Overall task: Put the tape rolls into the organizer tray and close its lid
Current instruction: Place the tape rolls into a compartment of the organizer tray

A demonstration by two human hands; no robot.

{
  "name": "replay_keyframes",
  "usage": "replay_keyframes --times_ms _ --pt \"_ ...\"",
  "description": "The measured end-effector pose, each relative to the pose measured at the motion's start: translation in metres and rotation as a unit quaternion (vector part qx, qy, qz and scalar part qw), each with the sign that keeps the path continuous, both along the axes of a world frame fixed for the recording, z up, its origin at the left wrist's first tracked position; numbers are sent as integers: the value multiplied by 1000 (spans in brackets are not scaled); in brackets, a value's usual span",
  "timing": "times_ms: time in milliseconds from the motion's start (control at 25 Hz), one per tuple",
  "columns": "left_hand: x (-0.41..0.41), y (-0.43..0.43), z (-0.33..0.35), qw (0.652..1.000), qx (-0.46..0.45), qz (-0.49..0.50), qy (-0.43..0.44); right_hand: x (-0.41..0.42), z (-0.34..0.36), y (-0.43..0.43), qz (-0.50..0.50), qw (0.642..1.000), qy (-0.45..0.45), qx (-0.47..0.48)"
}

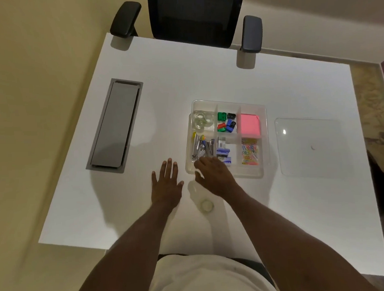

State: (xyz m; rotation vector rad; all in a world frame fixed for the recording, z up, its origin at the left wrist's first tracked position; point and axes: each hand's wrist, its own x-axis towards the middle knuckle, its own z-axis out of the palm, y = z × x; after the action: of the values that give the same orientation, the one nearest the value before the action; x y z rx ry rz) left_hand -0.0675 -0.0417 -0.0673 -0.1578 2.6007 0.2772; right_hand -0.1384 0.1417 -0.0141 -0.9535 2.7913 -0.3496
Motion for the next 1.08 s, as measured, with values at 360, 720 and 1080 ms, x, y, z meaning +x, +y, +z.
replay_keyframes --times_ms 360,720,1080 --pt "-2 3 5 1000 3 -1 -22 90 -23 49 -39 985 -168 32" --pt "-1 -2 11 999 1 -22 -38 101 -28 42 -86 978 -188 30" --pt "4 -3 7 1000 9 -23 -5 5 19 27 -144 982 -107 -61"
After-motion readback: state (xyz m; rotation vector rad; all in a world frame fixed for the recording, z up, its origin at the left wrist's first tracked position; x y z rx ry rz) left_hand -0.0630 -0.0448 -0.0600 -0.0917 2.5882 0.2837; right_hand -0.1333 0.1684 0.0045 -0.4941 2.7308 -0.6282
